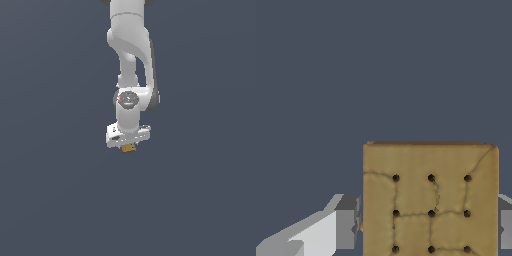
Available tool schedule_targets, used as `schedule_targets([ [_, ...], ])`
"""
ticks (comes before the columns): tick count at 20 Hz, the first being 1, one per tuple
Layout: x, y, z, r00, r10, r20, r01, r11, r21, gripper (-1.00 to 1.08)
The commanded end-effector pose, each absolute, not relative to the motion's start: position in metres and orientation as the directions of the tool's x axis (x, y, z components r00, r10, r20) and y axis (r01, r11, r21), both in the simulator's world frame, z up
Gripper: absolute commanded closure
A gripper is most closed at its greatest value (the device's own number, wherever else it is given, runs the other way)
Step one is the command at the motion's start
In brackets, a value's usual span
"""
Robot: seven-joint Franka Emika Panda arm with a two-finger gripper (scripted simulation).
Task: Pick up the object and move it to a goal position.
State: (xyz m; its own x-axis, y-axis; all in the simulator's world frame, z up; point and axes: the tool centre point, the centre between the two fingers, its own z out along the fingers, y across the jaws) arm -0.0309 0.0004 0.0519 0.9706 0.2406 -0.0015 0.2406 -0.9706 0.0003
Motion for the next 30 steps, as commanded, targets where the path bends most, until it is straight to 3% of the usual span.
schedule_targets([
  [1, -0.02, 0.018, 0.067, 0.97, 0.241, 0.0, 0.241, -0.97, 0.001, 1.08],
  [15, 0.045, 0.123, 0.157, 0.97, 0.241, 0.0, 0.241, -0.97, 0.001, 1.08],
  [30, 0.093, 0.195, 0.218, 0.971, 0.241, 0.0, 0.241, -0.971, 0.0, 1.08],
])
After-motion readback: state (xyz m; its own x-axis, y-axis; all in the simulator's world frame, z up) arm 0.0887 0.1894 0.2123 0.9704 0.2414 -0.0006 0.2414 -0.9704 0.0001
